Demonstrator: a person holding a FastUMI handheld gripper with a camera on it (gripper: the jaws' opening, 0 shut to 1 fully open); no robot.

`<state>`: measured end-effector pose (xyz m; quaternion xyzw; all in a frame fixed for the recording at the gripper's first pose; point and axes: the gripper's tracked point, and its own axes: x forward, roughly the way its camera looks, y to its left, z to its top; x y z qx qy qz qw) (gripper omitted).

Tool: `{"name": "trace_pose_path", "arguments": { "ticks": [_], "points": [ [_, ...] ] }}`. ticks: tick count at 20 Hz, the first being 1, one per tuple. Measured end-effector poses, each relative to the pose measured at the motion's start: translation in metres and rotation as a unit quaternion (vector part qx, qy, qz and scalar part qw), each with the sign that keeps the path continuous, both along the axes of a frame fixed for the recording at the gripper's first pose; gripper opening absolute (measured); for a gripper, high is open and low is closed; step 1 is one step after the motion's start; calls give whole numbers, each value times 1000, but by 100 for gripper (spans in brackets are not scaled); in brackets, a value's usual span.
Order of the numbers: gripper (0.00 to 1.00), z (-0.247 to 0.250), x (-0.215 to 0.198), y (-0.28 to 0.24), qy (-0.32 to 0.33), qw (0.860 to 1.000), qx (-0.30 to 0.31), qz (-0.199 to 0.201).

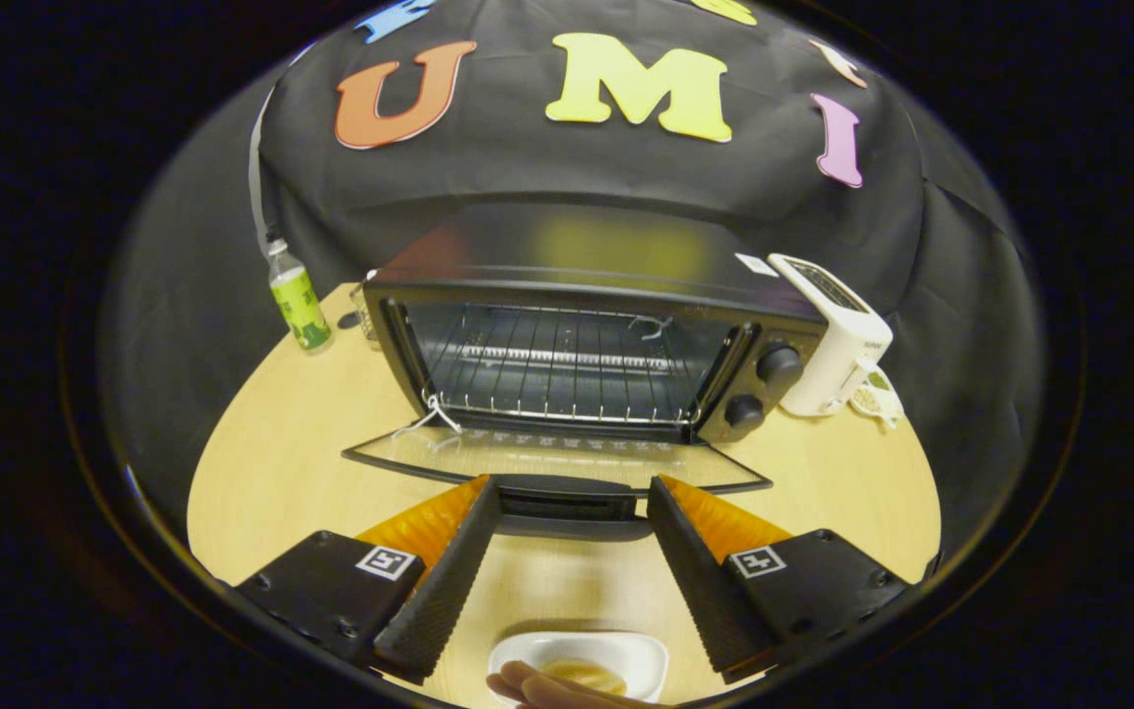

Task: Open the toaster oven, put the food inside, and close the toaster oven door.

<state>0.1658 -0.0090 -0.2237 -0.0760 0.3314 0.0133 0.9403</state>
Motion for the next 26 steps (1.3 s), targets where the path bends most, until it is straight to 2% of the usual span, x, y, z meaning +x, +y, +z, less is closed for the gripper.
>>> {"name": "trace_pose_path", "arguments": {
  "ticks": [4,9,14,18,23,26],
  "points": [
    [100,-21,-9,-5,31,1000,6,2],
    [100,-54,-5,-10,67,996,64,-10],
    [100,-55,-7,-16,52,997,62,-13],
    [100,-52,-43,-16,55,995,78,10],
    [100,-56,-90,-21,24,998,38,41],
    [100,-65,-109,-31,0,999,26,36]
  ]
}}
